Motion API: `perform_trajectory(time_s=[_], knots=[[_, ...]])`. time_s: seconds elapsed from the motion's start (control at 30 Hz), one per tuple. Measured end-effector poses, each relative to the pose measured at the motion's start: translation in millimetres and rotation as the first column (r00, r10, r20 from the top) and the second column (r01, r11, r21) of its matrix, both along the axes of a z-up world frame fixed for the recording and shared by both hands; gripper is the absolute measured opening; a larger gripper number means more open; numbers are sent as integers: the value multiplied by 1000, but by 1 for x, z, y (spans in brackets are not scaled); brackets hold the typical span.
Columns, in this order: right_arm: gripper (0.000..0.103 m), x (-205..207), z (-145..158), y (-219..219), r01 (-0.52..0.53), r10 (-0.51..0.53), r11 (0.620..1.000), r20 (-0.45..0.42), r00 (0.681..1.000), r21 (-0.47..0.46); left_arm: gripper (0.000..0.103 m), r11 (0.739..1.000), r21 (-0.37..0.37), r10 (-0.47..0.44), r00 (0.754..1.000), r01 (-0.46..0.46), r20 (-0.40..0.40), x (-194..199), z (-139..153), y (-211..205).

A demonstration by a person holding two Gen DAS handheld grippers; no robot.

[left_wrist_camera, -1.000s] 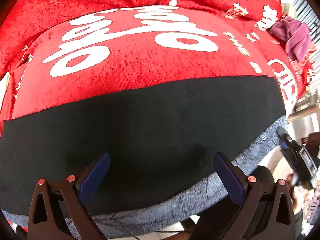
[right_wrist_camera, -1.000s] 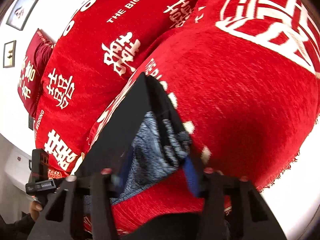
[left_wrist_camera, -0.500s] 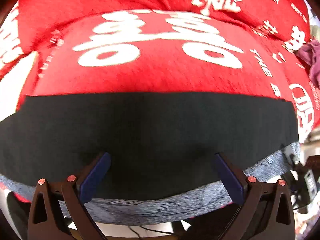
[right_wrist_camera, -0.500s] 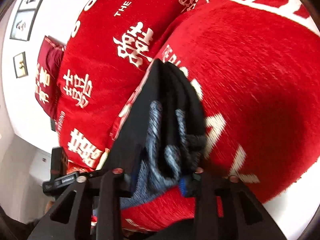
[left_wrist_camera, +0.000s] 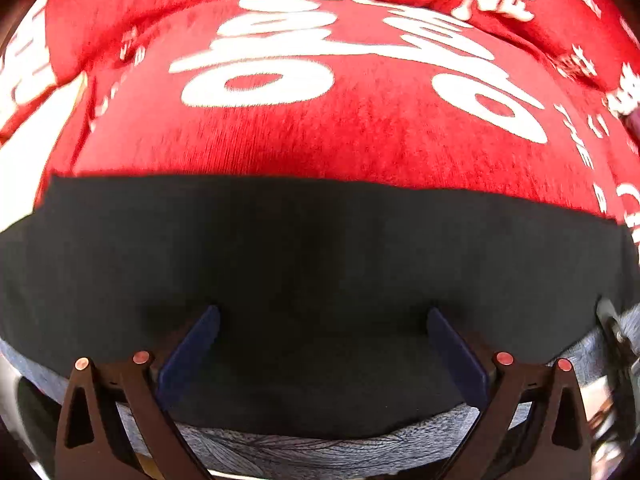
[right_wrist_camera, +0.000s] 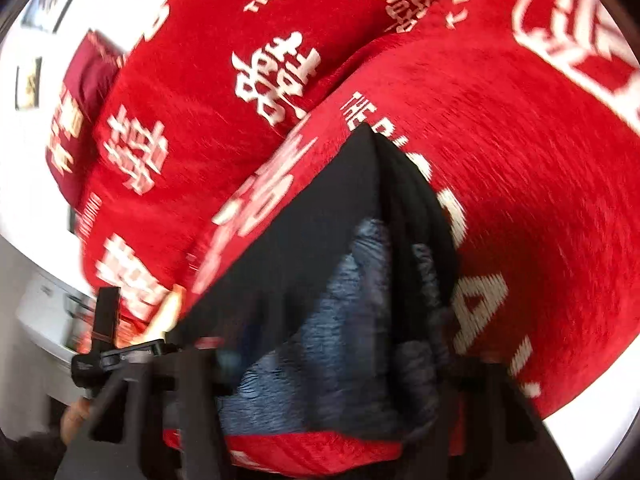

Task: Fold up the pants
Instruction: 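Lift the grasped pants end with the right gripper toward the left gripper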

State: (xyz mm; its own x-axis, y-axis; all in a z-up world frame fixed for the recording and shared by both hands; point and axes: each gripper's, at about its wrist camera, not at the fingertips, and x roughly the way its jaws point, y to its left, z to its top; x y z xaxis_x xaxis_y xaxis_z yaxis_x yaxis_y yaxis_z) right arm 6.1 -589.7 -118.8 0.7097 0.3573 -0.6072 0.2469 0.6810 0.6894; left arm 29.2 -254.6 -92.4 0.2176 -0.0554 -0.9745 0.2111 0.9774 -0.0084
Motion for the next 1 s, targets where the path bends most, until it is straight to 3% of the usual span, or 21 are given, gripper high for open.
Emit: perform_trajectory(time_s=[0.13, 0.3, 0.43, 0.53, 0.7, 0.8, 0.87, 1.0], knots=[[16, 4, 14, 10, 8, -9, 997, -10, 1000, -74, 103, 1000, -7, -18, 1000, 18, 16, -2, -1, 3], [16, -5, 78, 38, -6, 25, 979, 90, 996, -204, 103, 1000, 1, -8, 1000, 8, -25, -7, 5, 5], [16, 0, 118, 74, -64, 107, 932, 101, 989, -356, 103, 997, 61, -50, 998, 49, 26, -6, -4, -4], [16, 2, 135, 91, -80, 133, 914, 106, 985, -398, 103, 1000, -28, -13, 999, 11, -47, 4, 5, 13], [16, -2, 175, 135, -113, 201, 876, 141, 969, -469, 103, 979, -134, 145, 988, -151, -55, 5, 21, 90], [16, -5, 191, 182, -172, 291, 813, 132, 948, -556, 103, 956, -192, 209, 975, -220, -78, 12, 20, 147], [16, -8, 196, 224, -214, 361, 727, 98, 927, -653, 103, 940, -220, 251, 965, -261, -74, 7, 22, 178], [16, -19, 183, 312, -302, 500, 479, -26, 866, -824, 103, 901, -295, 313, 948, -317, -62, 9, 24, 246]])
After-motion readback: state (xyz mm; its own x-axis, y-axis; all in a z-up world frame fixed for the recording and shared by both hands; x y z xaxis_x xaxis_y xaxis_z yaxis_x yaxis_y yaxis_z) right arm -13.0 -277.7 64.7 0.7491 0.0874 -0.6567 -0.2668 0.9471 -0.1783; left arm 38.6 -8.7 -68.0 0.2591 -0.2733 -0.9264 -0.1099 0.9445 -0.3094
